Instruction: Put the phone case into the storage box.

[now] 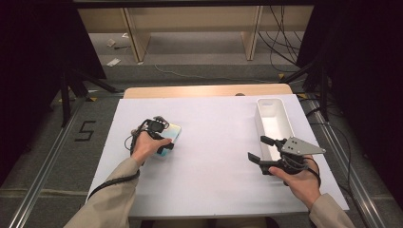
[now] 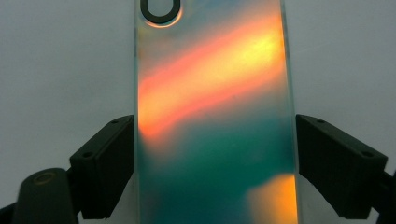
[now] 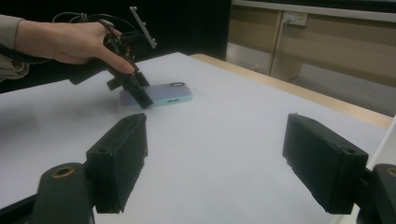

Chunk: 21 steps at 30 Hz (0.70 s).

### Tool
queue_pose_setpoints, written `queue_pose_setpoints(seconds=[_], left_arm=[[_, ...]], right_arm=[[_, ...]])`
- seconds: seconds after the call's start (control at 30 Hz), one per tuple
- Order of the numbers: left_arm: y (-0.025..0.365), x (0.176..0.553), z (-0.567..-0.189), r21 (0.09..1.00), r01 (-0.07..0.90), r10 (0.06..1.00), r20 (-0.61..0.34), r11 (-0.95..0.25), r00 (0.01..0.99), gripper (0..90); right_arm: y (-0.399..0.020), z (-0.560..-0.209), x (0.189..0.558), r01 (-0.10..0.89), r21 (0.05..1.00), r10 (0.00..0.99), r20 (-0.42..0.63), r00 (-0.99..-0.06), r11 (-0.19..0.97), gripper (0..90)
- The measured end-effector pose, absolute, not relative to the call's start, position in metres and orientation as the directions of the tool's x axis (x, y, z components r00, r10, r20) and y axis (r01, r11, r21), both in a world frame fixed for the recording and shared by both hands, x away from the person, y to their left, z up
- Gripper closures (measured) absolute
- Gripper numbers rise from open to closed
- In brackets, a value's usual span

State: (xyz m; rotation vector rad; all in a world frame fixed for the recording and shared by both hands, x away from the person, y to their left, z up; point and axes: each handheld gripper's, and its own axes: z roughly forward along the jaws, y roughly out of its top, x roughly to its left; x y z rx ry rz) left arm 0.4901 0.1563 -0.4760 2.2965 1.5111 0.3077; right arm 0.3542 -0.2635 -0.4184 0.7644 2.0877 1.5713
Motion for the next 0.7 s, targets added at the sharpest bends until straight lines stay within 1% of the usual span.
queue_pose_setpoints(seconds=[0.7], left_arm=[[0.1590,0.4858,-0.4774,0.455,0.828,0.922,-0.035,-0.328,0.385,16.5]], right_arm=[[-0.2632,-0.4185,0.3541,0.176,0.961,0.648,-0.004,-0.761,0.213,22.8]])
